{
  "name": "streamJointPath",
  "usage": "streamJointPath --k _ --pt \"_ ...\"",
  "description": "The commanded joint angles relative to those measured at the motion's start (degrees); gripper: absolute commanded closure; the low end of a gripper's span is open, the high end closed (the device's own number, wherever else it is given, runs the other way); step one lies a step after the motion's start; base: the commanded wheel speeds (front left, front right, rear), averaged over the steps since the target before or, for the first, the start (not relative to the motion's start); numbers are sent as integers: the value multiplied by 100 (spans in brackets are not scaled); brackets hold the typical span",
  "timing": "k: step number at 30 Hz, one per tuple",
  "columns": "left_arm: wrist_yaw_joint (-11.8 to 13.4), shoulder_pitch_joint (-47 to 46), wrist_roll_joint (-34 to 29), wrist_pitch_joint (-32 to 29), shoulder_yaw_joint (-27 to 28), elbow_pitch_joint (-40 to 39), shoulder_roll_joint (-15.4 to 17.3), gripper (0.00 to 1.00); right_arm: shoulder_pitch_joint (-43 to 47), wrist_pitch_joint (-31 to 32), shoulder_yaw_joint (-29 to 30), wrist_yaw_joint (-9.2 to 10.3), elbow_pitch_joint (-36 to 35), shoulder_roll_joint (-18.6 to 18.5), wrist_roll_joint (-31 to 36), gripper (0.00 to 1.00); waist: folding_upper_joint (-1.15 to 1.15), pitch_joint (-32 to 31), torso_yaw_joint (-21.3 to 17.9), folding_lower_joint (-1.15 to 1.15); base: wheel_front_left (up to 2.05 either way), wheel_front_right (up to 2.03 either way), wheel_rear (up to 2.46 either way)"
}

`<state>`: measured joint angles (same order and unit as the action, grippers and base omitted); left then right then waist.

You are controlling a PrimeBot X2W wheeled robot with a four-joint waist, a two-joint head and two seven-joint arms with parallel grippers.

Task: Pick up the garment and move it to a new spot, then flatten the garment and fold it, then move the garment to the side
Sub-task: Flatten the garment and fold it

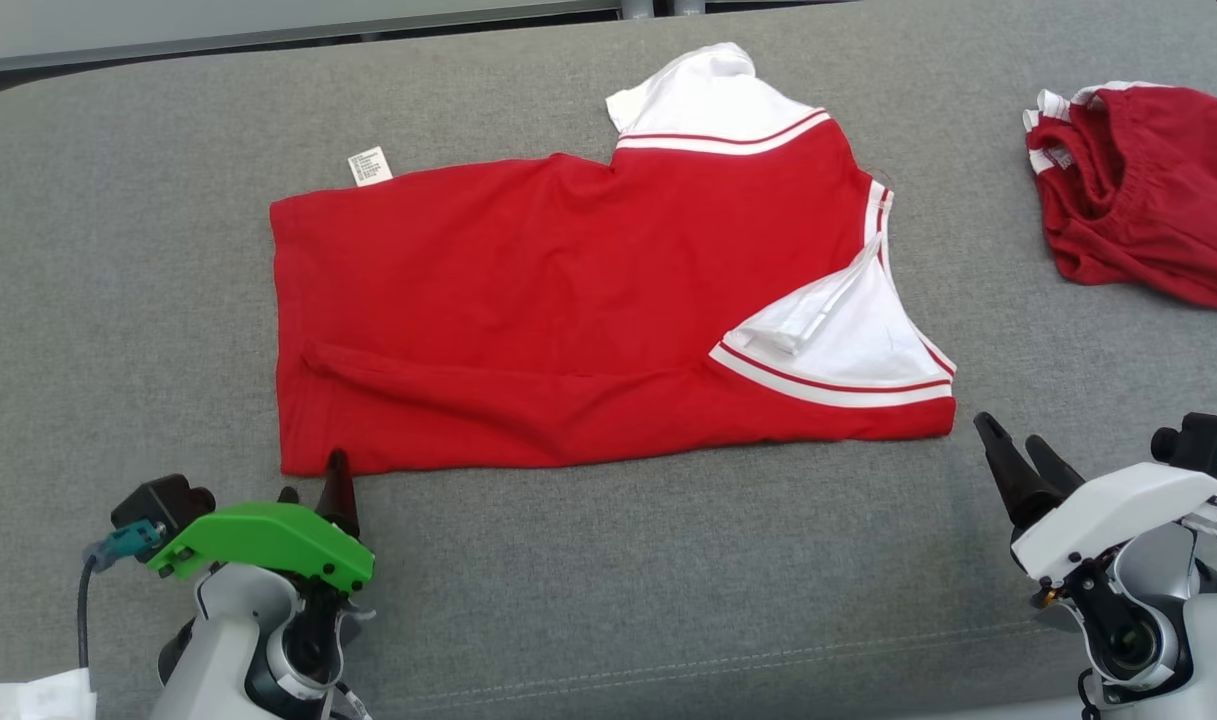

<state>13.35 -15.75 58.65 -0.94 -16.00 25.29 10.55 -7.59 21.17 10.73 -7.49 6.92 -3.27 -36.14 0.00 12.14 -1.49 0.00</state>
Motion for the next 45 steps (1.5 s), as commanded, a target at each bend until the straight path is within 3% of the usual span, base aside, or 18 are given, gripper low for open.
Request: streamJointPath --k 1,4,5,6,8,10,22,24,26,28,30,31,38,45 --pt "-41 -193 71 -10 51 125 -7 0 -90 14 -34 0 43 -3 -33 0 0 75 -66 0 0 0 0" --pt "-66 -370 120 18 97 363 -53 0 -178 -20 -107 0 169 4 -75 0 0 140 -108 0 0 0 0" --pt "-83 -432 147 29 133 438 -85 11 -217 -19 -146 0 225 7 -86 0 0 163 -120 0 0 0 0" --pt "-83 -432 147 29 133 438 -85 11 -217 -19 -146 0 225 7 -86 0 0 163 -120 0 0 0 0" --pt "-116 -545 155 54 159 590 -117 38 -316 -62 -190 0 355 9 -124 0 0 205 -138 0 0 0 0" --pt "-149 -630 157 76 152 717 -152 53 -430 -84 -240 0 517 16 -185 0 0 245 -141 0 0 0 0" --pt "-394 -964 198 204 80 1143 -333 65 -1012 -299 -602 1 1486 32 -539 0 0 442 67 0 0 0 0" --pt "-437 -1007 192 225 63 1197 -355 77 -1096 -365 -649 1 1638 36 -552 0 0 455 101 0 0 0 0" --pt "-477 -1034 191 256 36 1231 -381 96 -1171 -423 -714 1 1750 36 -582 1 0 458 122 0 0 0 0" --pt "-524 -1048 188 261 5 1271 -411 100 -1222 -476 -811 1 1797 20 -624 61 0 452 132 0 0 0 0" --pt "-576 -1055 182 289 -15 1308 -426 100 -1251 -563 -890 1 1806 -29 -646 91 0 440 134 0 0 0 0" --pt "-603 -1059 180 313 -15 1322 -428 100 -1272 -609 -912 1 1810 -56 -680 100 0 433 132 0 0 0 0" --pt "-720 -970 194 447 22 1249 -377 100 -1337 -798 -952 1 1668 -214 -1018 100 0 374 108 0 0 0 0" --pt "-733 -579 250 561 111 555 -251 100 -1116 -634 -787 1 1271 -399 -1412 100 0 286 112 0 0 0 0"
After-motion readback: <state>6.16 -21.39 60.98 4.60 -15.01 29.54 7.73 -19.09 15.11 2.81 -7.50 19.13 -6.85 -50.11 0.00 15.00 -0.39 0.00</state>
